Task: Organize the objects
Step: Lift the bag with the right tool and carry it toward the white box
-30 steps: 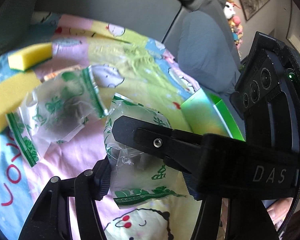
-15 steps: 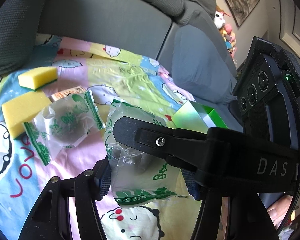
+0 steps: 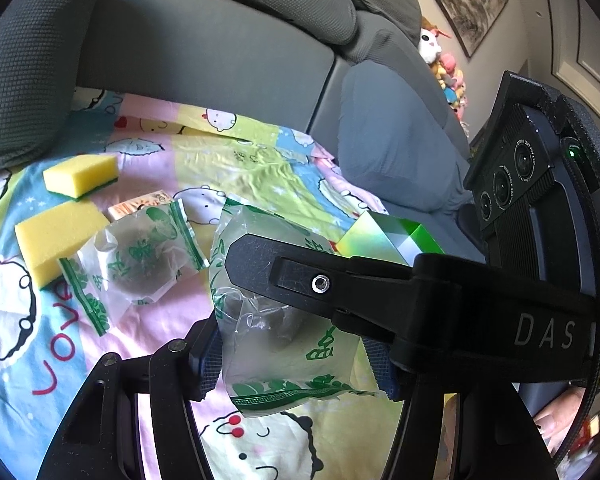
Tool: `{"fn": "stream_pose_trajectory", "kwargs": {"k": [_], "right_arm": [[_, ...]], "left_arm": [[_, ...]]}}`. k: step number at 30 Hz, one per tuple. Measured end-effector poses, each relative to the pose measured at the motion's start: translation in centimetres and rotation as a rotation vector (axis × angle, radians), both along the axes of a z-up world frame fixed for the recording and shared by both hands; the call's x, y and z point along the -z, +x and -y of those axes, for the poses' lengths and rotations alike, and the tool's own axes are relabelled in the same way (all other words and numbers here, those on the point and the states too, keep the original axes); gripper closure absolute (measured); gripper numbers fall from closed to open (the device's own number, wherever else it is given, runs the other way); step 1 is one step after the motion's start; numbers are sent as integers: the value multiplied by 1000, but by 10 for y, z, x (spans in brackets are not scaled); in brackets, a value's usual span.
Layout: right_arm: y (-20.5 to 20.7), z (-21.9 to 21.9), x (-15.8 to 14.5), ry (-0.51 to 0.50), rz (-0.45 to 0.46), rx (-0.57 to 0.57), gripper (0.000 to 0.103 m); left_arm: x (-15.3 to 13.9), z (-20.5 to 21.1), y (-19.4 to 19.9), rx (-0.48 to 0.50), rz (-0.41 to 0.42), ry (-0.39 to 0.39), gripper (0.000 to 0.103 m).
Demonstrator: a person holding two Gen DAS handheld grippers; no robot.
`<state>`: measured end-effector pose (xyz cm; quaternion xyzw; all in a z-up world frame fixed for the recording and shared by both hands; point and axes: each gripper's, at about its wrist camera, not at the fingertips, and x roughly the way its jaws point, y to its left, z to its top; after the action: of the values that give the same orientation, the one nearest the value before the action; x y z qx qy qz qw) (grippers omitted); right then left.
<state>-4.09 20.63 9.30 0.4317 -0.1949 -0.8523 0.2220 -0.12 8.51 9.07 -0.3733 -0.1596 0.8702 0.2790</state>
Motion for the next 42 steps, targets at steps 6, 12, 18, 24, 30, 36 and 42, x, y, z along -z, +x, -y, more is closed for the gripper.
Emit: {"fn": "stream_pose_trajectory", "kwargs": {"k": [6,12,18,24,30,36,42], "right_arm": [[7,1,-8,8,-29,-1,38],[16,2,-19,11,-65,-3,37],[23,2,-28,18,-99,0,37],[29,2,-36,22,-123,4,37],[41,-4,-51,20,-172,1,37],[53,-15,-65,6,-211,2,37],[70,-37,-72,-12,-224,3,37]], "left_arm": [[-4,1,3,-3,-16,6,41],[-12,1,8,1,-41,6,41],[-23,3,15,7,-83,7,41],[-29,4,20,9,-109,13,41],[-39,2,26,13,-144,9,41],[-55,-6,38,18,-190,1,41],[-68,-19,53,4,-230,-1,41]]}}
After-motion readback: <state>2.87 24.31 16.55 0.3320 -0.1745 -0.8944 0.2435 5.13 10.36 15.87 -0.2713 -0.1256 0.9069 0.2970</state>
